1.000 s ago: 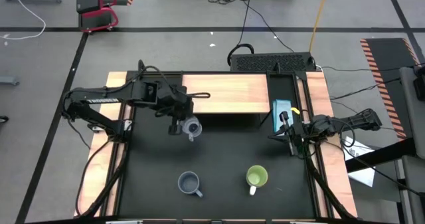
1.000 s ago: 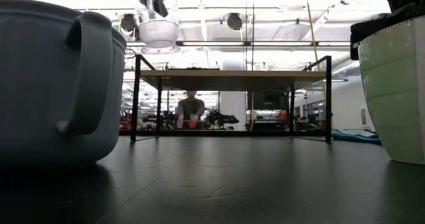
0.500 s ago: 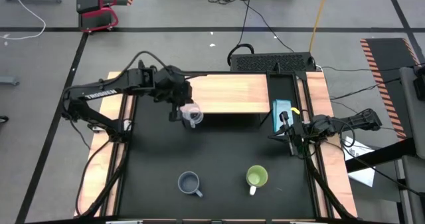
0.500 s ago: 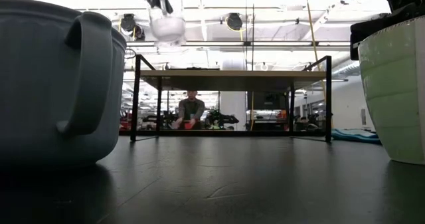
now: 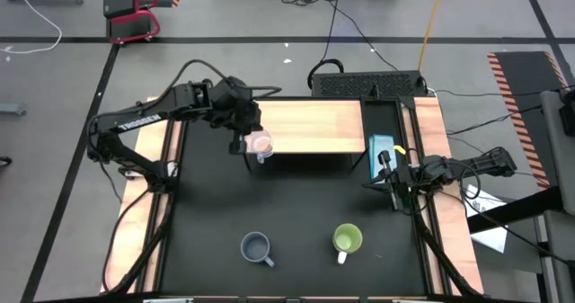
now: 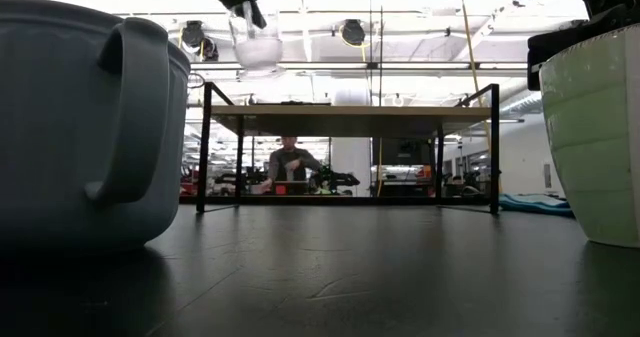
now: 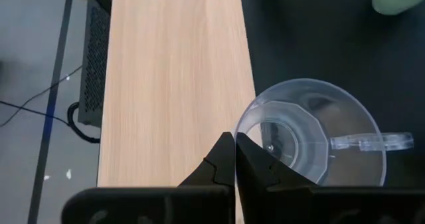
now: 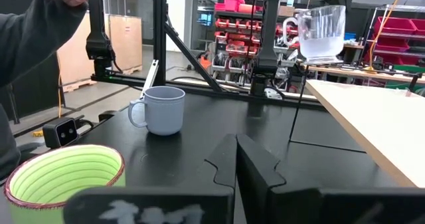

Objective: Stack small to large cups/mugs on shelf
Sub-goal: Put the transparent mug on the shelf

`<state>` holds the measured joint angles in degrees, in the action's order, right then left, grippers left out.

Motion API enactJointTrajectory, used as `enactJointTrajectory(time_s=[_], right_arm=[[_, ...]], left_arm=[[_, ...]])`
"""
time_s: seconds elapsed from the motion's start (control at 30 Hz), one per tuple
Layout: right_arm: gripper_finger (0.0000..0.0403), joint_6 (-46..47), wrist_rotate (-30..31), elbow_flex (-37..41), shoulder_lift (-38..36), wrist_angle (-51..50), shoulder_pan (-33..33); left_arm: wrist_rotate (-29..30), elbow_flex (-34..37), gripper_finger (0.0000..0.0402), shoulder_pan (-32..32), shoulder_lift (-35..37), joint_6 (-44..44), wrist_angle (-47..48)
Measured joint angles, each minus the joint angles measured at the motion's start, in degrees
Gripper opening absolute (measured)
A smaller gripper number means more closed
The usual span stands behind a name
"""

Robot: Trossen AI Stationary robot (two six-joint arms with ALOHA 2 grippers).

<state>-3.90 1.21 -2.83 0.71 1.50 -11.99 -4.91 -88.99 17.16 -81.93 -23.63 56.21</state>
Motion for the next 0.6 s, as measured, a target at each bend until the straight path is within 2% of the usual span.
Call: enactJointTrajectory(time_s=[0.2,0.6], right_arm=[[0.0000,0.1,0.0,0.0,0.0,0.0,0.0],[0.0000,0.0,0.0,0.0,0.0,0.0,0.0]], left_arm=[[0.0,0.0,0.0000,2.1,-2.5,-1.4,-0.3],[-3.0,0.0,0.0000,4.8,-2.9,-2.2,-0.1]])
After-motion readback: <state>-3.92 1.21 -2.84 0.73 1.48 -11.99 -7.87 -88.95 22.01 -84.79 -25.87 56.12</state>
